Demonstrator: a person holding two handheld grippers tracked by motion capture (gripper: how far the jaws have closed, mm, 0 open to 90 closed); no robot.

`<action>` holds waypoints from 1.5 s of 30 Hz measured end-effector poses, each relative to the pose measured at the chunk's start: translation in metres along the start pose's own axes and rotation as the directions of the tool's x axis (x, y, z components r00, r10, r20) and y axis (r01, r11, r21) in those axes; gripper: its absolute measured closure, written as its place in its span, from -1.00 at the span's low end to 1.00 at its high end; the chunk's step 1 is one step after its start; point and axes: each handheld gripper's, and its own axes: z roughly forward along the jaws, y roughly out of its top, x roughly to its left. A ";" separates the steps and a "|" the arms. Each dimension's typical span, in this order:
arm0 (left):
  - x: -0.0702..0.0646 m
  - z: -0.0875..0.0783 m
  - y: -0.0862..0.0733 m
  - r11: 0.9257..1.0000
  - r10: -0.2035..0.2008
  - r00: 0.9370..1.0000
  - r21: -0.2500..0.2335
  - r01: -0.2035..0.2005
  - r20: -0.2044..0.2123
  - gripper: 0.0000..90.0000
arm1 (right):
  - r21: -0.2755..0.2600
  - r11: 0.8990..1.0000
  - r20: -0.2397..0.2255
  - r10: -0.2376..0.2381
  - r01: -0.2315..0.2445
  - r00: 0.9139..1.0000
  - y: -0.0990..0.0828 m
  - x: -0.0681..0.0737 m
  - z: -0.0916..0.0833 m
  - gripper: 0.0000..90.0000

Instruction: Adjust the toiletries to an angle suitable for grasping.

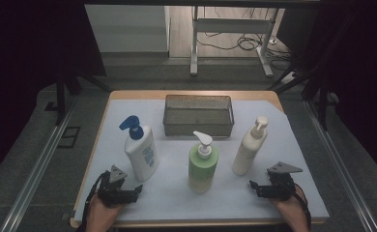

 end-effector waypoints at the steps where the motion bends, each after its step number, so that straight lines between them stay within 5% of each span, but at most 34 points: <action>1: 0.000 0.000 0.000 1.000 0.000 1.000 0.000 0.000 0.000 -0.73 | 0.000 1.000 0.000 0.000 0.000 1.000 0.000 0.000 0.000 -0.71; 32: 0.000 0.000 0.000 1.000 0.000 1.000 0.000 0.000 0.001 -0.73 | 0.004 1.000 -0.004 -0.003 0.003 1.000 0.001 0.000 -0.001 -0.67; 45: 0.000 0.000 0.000 1.000 -0.001 1.000 -0.001 0.001 0.000 -0.73 | 0.001 1.000 -0.029 0.023 -0.023 0.999 0.003 -0.003 -0.009 -0.28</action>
